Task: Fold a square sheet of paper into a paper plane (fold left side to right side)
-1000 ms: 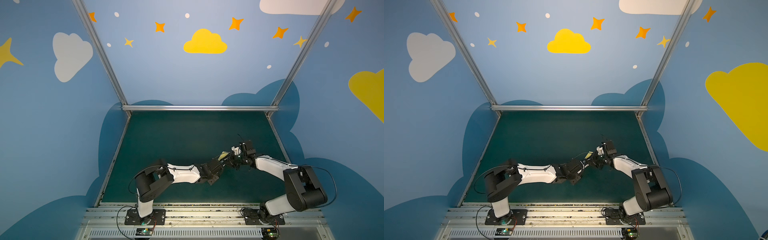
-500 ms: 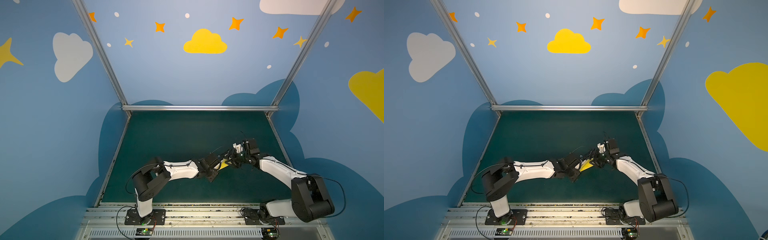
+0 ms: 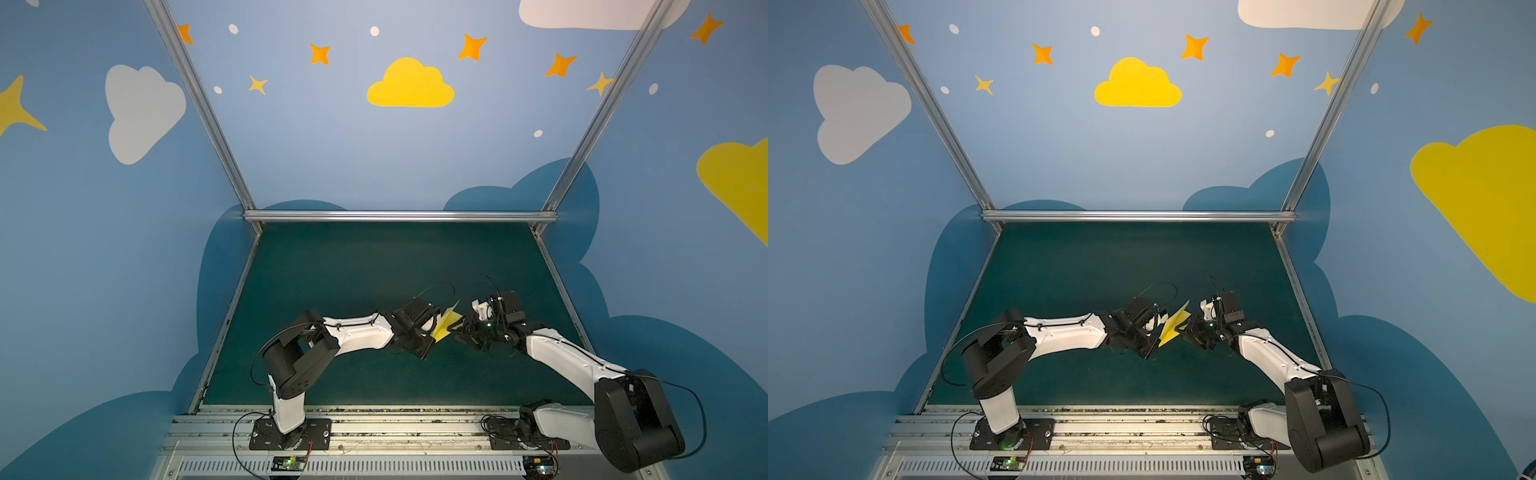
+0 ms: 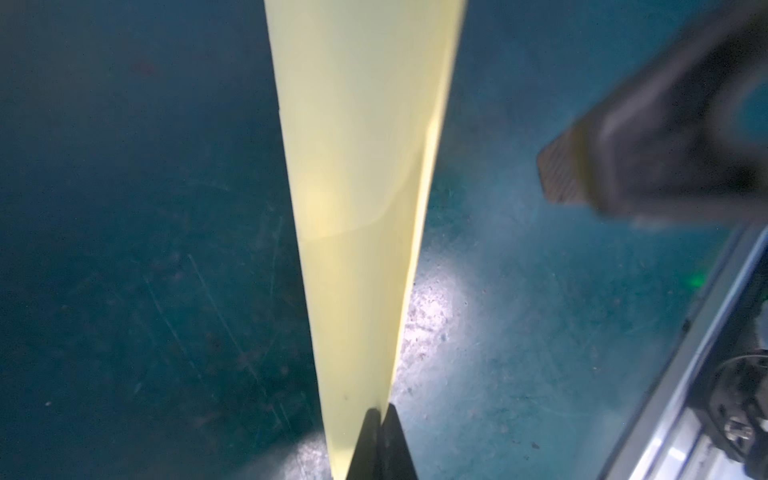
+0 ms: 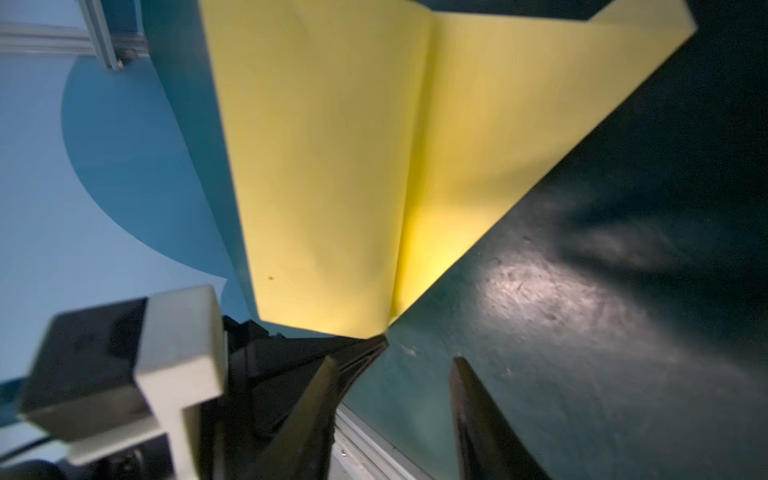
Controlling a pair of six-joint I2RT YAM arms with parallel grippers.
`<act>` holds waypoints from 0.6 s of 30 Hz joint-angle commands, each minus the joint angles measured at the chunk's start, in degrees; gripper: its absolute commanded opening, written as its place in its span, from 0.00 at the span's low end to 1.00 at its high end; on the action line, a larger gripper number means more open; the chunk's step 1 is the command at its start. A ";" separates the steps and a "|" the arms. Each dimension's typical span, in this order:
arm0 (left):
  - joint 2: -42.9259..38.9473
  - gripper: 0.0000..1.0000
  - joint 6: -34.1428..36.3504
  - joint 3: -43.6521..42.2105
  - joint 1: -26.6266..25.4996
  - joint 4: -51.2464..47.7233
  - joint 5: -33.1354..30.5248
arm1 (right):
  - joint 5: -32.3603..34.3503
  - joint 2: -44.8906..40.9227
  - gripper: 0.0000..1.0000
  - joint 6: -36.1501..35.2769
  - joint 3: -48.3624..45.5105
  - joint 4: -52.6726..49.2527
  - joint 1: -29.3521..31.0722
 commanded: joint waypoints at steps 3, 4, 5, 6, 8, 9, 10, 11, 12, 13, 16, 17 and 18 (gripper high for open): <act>1.85 0.04 -2.10 0.61 2.03 -0.82 6.34 | 1.34 3.05 0.31 -1.05 -0.20 1.73 2.79; 2.15 0.04 -2.33 0.60 2.25 -0.80 6.78 | 1.36 3.60 0.30 -0.87 -0.04 2.32 3.16; 2.46 0.04 -2.67 0.71 2.60 -0.89 7.37 | 1.40 4.20 0.29 -0.73 0.20 3.00 3.60; 2.89 0.04 -3.03 0.83 2.90 -0.91 8.17 | 1.40 4.87 0.27 -0.50 0.58 3.52 4.16; 3.67 0.04 -3.60 1.18 3.45 -0.90 9.52 | 1.49 5.95 0.25 -0.41 1.46 3.99 4.96; 4.00 0.04 -3.85 1.25 3.68 -0.95 10.05 | 1.68 6.55 0.24 -0.41 1.90 4.19 5.30; 4.21 0.04 -4.02 1.33 3.87 -0.81 10.44 | 1.73 6.94 0.23 -0.28 2.24 4.46 5.58; 4.41 0.04 -4.19 1.37 4.10 -0.82 10.62 | 1.79 7.43 0.22 -0.23 2.67 4.73 5.86; 4.53 0.04 -4.20 1.50 4.17 -0.82 10.97 | 1.77 8.02 0.21 -0.23 3.01 4.94 6.08; 4.54 0.04 -4.22 1.45 4.21 -0.81 11.13 | 1.77 8.48 0.21 -0.19 3.38 5.13 6.32; 4.73 0.04 -4.18 1.72 4.59 -1.08 11.61 | 1.70 9.84 0.19 0.11 4.48 5.87 6.99; 4.70 0.04 -4.15 1.76 4.68 -1.13 11.67 | 1.67 10.43 0.18 0.13 4.77 6.15 7.21; 4.78 0.04 -4.11 1.73 4.70 -1.09 11.89 | 1.70 10.90 0.17 0.21 5.19 6.31 7.48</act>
